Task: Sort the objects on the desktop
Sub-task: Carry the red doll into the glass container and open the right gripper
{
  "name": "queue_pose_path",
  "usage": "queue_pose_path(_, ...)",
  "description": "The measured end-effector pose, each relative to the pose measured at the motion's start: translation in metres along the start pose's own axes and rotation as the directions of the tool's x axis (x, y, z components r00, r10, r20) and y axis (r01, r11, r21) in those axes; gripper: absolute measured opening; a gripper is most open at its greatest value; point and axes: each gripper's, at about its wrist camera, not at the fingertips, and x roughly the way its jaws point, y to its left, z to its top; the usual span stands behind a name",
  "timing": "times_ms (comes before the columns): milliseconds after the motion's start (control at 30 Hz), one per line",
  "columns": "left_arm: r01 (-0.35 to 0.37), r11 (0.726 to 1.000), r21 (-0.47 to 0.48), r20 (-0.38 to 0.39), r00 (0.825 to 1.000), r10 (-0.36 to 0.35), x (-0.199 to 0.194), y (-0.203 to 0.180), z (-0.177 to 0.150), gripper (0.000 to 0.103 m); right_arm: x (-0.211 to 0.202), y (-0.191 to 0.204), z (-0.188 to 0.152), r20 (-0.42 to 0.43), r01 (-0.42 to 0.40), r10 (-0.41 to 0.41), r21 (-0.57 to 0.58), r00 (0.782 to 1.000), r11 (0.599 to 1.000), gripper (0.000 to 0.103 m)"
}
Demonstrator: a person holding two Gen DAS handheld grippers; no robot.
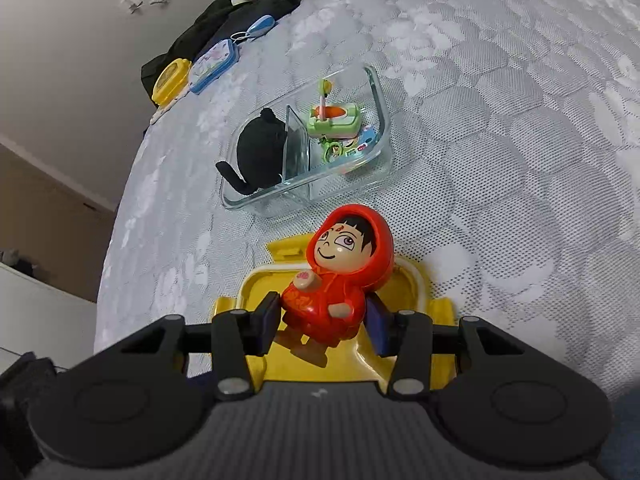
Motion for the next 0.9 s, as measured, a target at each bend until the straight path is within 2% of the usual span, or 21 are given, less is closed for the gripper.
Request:
queue_pose_path(133, 0.04, 0.998, -0.046, 0.008, 0.999, -0.04, 0.01, -0.003, 0.015, 0.103, -0.014, 0.004, 0.013, -0.014, 0.019, -0.02, -0.039, 1.0, 0.999, 0.048)
queue_pose_path(300, 0.091, 0.991, -0.102, 0.021, 0.996, -0.089, 0.022, -0.006, 0.034, 0.103, -0.034, 0.025, 0.054, 0.018, 0.06, -0.059, -0.112, 0.998, 0.992, 0.048)
queue_pose_path(400, 0.142, 0.978, -0.154, 0.01, 0.99, -0.143, 0.029, 0.012, 0.031, 0.103, -0.032, 0.044, 0.082, 0.036, 0.118, -0.113, -0.2, 0.993, 0.973, 0.048)
queue_pose_path(467, 0.132, 0.975, -0.177, 0.001, 0.991, -0.134, 0.032, 0.019, 0.031, 0.103, -0.023, 0.051, 0.099, 0.022, 0.139, -0.138, -0.213, 0.99, 0.967, 0.048)
queue_pose_path(567, 0.124, 0.973, -0.196, 0.002, 0.992, -0.126, 0.034, 0.024, 0.033, 0.103, 0.004, 0.055, 0.12, 0.003, 0.168, -0.169, -0.159, 0.986, 0.973, 0.048)
queue_pose_path(667, 0.116, 0.976, -0.187, 0.017, 0.993, -0.115, 0.033, 0.028, 0.035, 0.103, 0.038, 0.043, 0.135, -0.037, 0.125, -0.124, 0.034, 0.992, 0.992, 0.048)
queue_pose_path(733, 0.094, 0.978, -0.185, 0.016, 0.996, -0.092, 0.033, 0.03, 0.036, 0.103, 0.059, 0.035, 0.137, -0.052, 0.119, -0.113, 0.12, 0.992, 0.986, 0.048)
queue_pose_path(900, 0.038, 0.983, -0.182, 0.015, 0.999, -0.036, 0.034, 0.035, 0.037, 0.103, 0.098, 0.027, 0.136, -0.074, 0.184, -0.174, 0.186, 0.982, 0.965, 0.048)
